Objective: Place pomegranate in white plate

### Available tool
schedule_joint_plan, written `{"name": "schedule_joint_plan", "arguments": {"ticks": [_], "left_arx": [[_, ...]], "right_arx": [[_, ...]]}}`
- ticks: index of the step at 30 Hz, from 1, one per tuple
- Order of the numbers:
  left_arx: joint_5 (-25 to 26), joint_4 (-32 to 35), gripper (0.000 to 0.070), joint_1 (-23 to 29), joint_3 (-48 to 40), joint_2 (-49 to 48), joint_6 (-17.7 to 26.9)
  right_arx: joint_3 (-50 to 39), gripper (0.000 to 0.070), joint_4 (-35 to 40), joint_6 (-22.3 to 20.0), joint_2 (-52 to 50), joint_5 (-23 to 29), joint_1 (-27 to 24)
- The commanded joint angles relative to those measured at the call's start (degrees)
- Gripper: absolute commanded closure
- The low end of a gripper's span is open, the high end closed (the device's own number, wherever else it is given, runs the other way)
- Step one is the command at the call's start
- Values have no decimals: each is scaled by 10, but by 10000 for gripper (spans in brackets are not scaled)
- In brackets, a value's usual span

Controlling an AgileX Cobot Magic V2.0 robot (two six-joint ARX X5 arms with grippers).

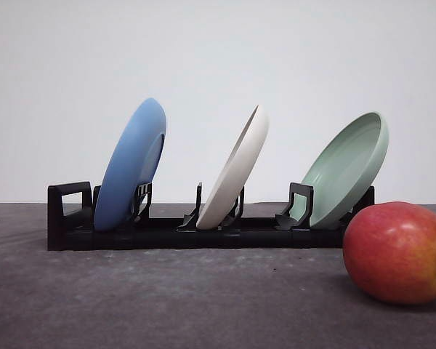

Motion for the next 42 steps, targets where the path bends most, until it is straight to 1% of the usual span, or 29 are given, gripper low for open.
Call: {"name": "schedule_joint_plan", "arguments": {"ticks": [1, 2, 3, 4, 5, 7, 9, 12, 13, 15, 16, 18, 21, 23, 25, 29, 32, 34, 36, 42], "left_arx": [[-1, 6, 700, 0, -6, -1, -91], [-1, 16, 700, 0, -6, -1, -98], [0, 21, 700, -1, -6, -1, -101], [0, 24, 700, -1, -5, -1, -105], [0, 25, 699, -1, -2, 0, -112], [4, 24, 697, -2, 9, 8, -127], [12, 24, 696, -5, 27, 22, -137], [25, 23, 696, -12, 67, 57, -144], [30, 23, 697, -15, 81, 72, -144], [48, 20, 697, -22, 119, 109, -144], [61, 13, 697, -24, 138, 127, -144], [99, -9, 697, -32, 186, 172, -143], [164, -47, 697, -43, 258, 236, -138], [212, -71, 697, -51, 308, 278, -126], [262, -95, 697, -59, 356, 315, -109], [366, -145, 697, -74, 446, 386, -80], [443, -160, 699, -80, 486, 418, -57], [484, -158, 700, -80, 498, 427, -45], [506, -141, 700, -80, 499, 429, -41], [507, -124, 700, -80, 499, 428, -42]], "right_arx": [[-2, 700, 7, 6, -2, 2, -1], [-2, 700, 7, 7, -2, 1, -1], [-2, 700, 7, 18, -2, -3, -1], [-2, 700, 7, 39, -2, -11, -1], [-2, 700, 8, 74, -2, -19, -1], [-1, 700, 28, 130, -2, -24, -1], [10, 700, 32, 171, -2, -47, -1], [44, 700, 26, 235, 7, -64, 0], [58, 700, 23, 247, 12, -67, 0], [95, 700, 5, 255, 29, -83, 0], [115, 700, -11, 254, 39, -90, 0], [175, 700, -67, 245, 73, -109, 0], [257, 700, -137, 212, 124, -148, 0], [318, 700, -179, 189, 163, -181, 0], [367, 700, -207, 170, 196, -220, 0], [457, 700, -256, 106, 260, -305, 0], [503, 700, -274, 60, 294, -386, 0], [517, 700, -268, 45, 303, -423, 0], [520, 700, -253, 43, 303, -436, 0], [520, 700, -244, 44, 302, -433, 0]]}}
